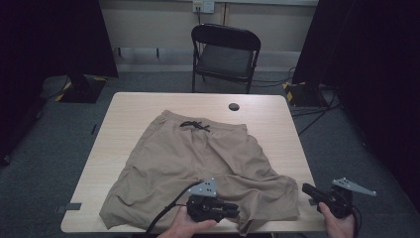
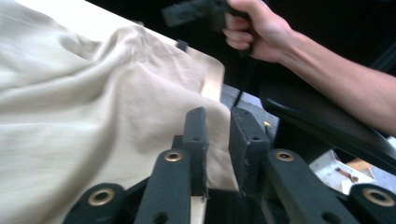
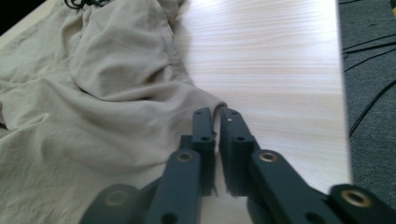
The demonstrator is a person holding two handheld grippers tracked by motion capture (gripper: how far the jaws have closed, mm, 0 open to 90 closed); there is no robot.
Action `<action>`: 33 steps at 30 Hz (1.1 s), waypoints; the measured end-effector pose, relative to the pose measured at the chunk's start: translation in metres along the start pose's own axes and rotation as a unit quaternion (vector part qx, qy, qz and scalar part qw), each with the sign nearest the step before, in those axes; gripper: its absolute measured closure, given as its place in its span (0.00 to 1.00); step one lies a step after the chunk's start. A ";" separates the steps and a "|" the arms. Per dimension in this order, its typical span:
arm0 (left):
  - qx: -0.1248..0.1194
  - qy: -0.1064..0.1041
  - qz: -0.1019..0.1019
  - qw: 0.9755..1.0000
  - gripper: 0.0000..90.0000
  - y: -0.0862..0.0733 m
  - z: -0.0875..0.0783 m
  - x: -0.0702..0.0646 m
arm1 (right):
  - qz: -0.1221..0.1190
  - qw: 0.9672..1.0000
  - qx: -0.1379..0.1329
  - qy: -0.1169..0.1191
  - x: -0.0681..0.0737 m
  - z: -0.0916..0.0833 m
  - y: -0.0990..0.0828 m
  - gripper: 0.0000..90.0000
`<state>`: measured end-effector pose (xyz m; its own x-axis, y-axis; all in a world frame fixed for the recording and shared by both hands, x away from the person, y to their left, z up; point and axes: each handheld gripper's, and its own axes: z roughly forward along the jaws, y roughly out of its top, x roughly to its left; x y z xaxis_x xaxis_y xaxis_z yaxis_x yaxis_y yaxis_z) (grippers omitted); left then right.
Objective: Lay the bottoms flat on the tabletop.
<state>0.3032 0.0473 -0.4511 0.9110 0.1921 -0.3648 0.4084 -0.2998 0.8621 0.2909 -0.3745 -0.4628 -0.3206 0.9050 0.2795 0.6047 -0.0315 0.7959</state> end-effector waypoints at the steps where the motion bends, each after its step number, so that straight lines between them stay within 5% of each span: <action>1: -0.004 0.006 -0.004 1.000 0.79 0.002 -0.004 0.004 | 0.003 1.000 -0.004 0.007 0.000 -0.002 0.000 0.79; 4: -0.008 0.041 -0.009 0.999 0.75 0.009 -0.019 0.020 | -0.010 0.999 -0.009 0.035 0.009 0.007 0.006 0.74; 9: -0.015 0.098 -0.028 0.995 0.74 0.015 -0.048 0.055 | -0.050 0.996 0.002 0.073 0.039 0.048 0.032 0.72; 13: -0.019 0.159 -0.045 0.986 0.75 0.011 -0.073 0.083 | -0.068 0.993 0.035 0.092 0.059 0.087 0.042 0.64; 16: -0.026 0.195 -0.065 0.978 0.74 0.003 -0.092 0.103 | -0.087 0.991 0.064 0.083 0.071 0.105 0.037 0.49; 22: 0.001 0.252 -0.105 0.962 0.68 -0.020 -0.115 0.134 | -0.104 0.988 0.099 0.058 0.075 0.111 0.020 0.29; 26: 0.004 0.273 -0.105 0.956 0.65 -0.029 -0.124 0.138 | -0.126 0.985 0.104 0.055 0.076 0.107 0.007 0.26; 33: 0.035 0.290 -0.100 0.951 0.59 -0.039 -0.126 0.139 | -0.154 0.981 0.104 0.050 0.088 0.082 -0.015 0.26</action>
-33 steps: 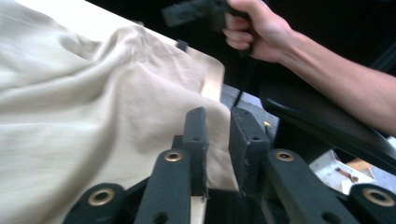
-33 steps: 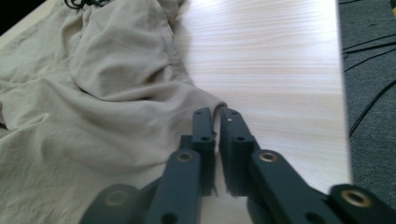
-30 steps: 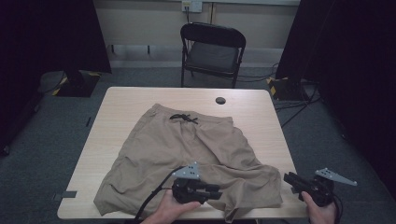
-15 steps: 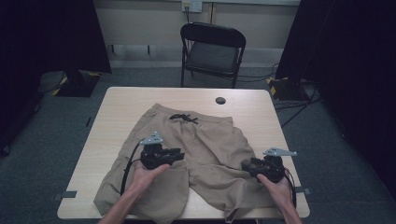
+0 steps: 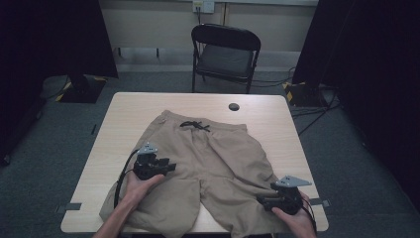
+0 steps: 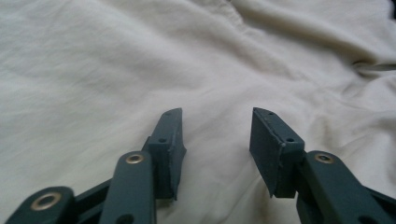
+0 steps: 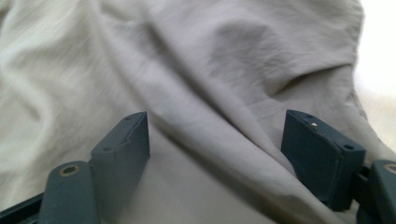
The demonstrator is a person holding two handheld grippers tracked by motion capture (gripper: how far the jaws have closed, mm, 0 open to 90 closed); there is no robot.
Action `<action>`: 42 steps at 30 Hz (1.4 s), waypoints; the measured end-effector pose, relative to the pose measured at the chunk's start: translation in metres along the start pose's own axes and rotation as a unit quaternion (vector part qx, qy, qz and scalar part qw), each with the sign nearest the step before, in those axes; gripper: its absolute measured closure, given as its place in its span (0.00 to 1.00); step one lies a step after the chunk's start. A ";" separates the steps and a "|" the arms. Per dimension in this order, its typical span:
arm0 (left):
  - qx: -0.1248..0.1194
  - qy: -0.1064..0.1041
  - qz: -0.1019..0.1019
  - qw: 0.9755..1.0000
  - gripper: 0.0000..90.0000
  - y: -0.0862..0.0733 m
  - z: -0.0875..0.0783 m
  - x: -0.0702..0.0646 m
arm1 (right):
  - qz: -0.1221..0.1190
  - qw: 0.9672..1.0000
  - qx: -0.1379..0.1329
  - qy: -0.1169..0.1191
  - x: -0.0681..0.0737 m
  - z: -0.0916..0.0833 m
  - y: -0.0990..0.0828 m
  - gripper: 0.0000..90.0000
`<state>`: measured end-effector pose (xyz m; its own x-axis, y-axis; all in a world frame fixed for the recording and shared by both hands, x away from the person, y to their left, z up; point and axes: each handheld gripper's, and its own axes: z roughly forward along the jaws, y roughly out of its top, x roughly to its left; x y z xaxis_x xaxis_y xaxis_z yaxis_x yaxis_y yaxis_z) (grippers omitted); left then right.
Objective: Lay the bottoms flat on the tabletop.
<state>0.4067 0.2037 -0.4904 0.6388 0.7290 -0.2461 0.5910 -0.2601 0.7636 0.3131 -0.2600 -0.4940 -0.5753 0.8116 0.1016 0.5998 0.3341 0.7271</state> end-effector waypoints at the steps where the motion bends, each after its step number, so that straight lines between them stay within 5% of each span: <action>1: 0.006 0.007 0.006 1.000 0.57 0.000 0.000 -0.001 | 0.001 1.000 0.003 0.003 0.003 -0.004 -0.003 0.26; 5: 0.012 0.009 0.009 1.000 0.55 -0.002 -0.006 0.002 | 0.024 0.999 0.019 0.023 0.007 -0.014 -0.002 0.24; 9: 0.003 0.011 0.002 1.000 0.54 0.000 -0.007 0.005 | 0.037 0.997 -0.053 0.032 0.002 -0.017 0.033 0.27; 13: -0.004 0.019 -0.005 1.000 0.55 0.001 -0.008 0.011 | 0.041 0.996 -0.075 0.038 -0.004 0.017 0.081 0.30; 17: -0.010 0.032 -0.009 0.999 0.54 0.000 -0.011 0.017 | 0.027 0.998 -0.046 0.026 0.002 0.065 0.107 0.29; 23: -0.002 0.044 -0.024 0.999 0.52 -0.002 -0.018 0.028 | 0.046 0.998 0.005 -0.047 -0.014 0.104 0.103 0.22; 27: 0.005 0.052 -0.028 0.998 0.52 -0.001 -0.016 0.036 | 0.036 0.996 -0.004 -0.084 -0.028 0.109 0.103 0.23; 29: 0.004 0.057 -0.034 0.998 0.51 -0.001 -0.014 0.039 | 0.043 0.995 -0.022 -0.093 -0.038 0.111 0.102 0.23; 42: 0.009 0.055 -0.031 0.998 0.45 0.006 -0.003 0.043 | 0.049 0.992 -0.006 -0.120 -0.082 0.129 0.129 0.22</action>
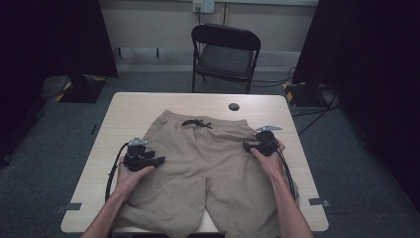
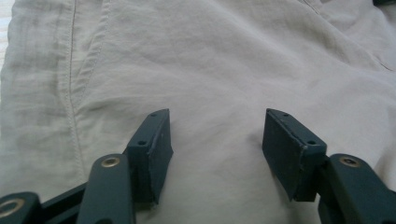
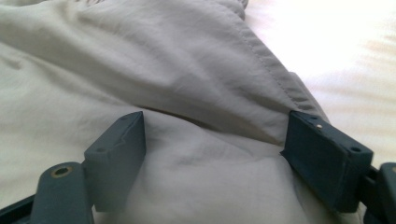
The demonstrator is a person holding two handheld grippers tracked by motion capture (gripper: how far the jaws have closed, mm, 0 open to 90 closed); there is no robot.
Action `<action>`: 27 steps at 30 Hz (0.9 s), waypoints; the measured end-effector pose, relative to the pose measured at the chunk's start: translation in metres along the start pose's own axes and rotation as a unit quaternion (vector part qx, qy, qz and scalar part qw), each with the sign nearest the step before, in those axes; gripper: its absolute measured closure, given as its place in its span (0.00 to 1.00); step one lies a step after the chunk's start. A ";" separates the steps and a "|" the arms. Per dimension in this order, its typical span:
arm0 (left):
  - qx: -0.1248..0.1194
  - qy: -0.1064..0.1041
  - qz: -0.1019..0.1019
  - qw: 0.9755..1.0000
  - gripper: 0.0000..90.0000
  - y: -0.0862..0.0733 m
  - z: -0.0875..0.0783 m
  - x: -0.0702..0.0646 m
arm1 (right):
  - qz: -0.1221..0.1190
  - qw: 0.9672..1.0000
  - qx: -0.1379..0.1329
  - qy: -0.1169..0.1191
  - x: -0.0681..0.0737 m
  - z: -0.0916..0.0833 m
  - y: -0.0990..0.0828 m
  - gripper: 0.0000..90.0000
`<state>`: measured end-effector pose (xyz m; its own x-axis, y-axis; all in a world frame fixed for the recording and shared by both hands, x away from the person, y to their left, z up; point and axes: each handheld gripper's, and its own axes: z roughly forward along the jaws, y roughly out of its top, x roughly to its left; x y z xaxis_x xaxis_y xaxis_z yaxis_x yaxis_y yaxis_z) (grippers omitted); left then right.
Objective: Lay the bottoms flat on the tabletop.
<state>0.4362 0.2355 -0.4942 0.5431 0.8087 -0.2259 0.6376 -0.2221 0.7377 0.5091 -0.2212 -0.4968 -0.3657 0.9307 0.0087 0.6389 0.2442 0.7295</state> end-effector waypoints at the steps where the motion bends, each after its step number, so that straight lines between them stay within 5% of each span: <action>1: 0.001 -0.001 0.002 1.000 0.45 0.001 0.001 -0.001 | 0.004 1.000 -0.003 -0.004 -0.002 0.003 0.002 0.22; 9: -0.007 -0.001 -0.017 1.000 0.44 0.003 0.004 0.004 | 0.008 1.000 -0.013 -0.021 -0.014 0.019 0.014 0.21; 18: -0.014 0.006 -0.006 1.000 0.42 0.009 0.014 0.001 | 0.012 1.000 -0.013 -0.025 -0.018 0.026 0.021 0.20; 23: -0.015 0.006 0.001 1.000 0.43 0.008 0.014 0.001 | 0.031 1.000 -0.004 -0.001 -0.021 0.008 0.022 0.24; 27: -0.008 0.028 0.038 0.999 0.43 0.008 0.016 -0.004 | 0.034 0.999 -0.023 0.016 -0.021 -0.020 0.016 0.22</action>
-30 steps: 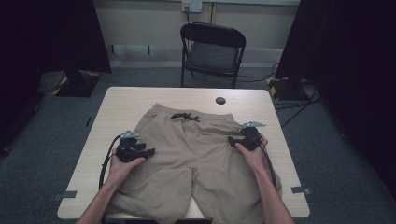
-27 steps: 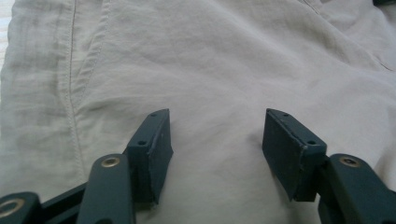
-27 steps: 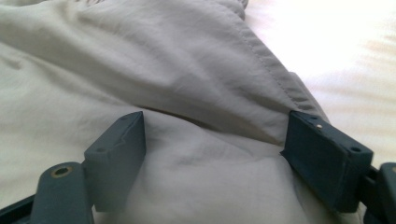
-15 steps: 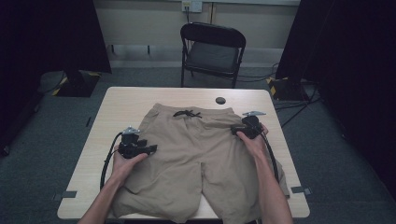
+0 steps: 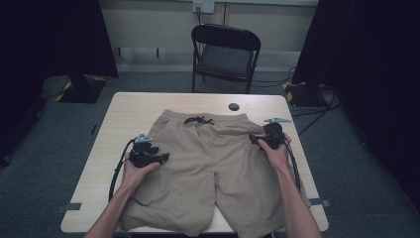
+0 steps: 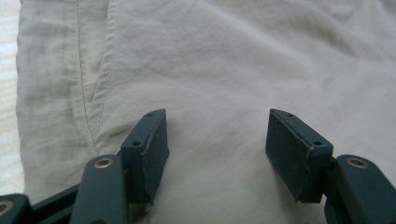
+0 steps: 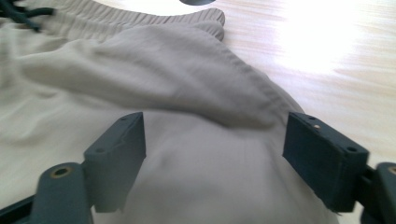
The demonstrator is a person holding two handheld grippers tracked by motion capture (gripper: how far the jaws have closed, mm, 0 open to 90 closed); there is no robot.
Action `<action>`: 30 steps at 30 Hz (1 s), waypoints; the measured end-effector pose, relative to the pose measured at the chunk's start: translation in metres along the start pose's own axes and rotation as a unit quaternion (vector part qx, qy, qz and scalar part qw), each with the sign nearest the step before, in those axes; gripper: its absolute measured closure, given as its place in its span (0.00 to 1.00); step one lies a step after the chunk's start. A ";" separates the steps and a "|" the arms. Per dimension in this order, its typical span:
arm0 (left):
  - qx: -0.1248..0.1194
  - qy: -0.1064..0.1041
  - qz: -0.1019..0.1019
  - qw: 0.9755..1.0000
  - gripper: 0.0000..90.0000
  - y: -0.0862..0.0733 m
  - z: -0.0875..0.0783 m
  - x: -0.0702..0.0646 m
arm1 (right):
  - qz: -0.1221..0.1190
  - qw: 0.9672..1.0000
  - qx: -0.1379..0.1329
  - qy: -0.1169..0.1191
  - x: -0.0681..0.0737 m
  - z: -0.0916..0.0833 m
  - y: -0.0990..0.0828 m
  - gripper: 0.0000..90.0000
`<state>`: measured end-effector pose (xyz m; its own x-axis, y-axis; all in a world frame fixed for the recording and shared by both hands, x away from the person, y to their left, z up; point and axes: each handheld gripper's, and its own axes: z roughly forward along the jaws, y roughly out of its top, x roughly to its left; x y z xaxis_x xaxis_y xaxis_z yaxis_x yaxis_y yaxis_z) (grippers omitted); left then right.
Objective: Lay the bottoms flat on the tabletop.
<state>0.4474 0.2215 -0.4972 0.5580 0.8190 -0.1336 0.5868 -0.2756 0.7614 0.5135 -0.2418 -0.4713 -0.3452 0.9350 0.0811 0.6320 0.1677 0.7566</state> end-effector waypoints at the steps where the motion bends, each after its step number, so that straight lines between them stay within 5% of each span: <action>1: 0.005 0.003 0.006 1.000 0.43 0.001 0.000 -0.001 | -0.003 1.000 0.001 0.009 0.001 -0.007 -0.003 0.21; 6: 0.007 0.040 0.060 0.997 0.43 0.002 0.007 -0.006 | -0.034 0.999 0.006 0.005 0.013 -0.035 -0.028 0.18; 14: 0.005 0.045 0.047 0.998 0.41 0.010 0.017 -0.002 | -0.023 0.999 0.026 -0.009 0.005 -0.024 -0.054 0.17; 23: 0.008 0.048 0.054 0.997 0.40 0.012 0.017 0.003 | -0.032 0.999 0.018 -0.033 0.002 -0.007 -0.044 0.15; 30: 0.026 0.029 0.053 0.998 0.34 0.005 -0.001 0.004 | -0.036 0.999 0.026 -0.024 -0.006 -0.026 -0.050 0.19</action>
<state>0.4521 0.2238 -0.4932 0.5835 0.8119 -0.0160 0.5579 -0.3864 0.7345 0.4659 -0.2637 -0.4927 -0.3578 0.9338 -0.0040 0.6423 0.2492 0.7248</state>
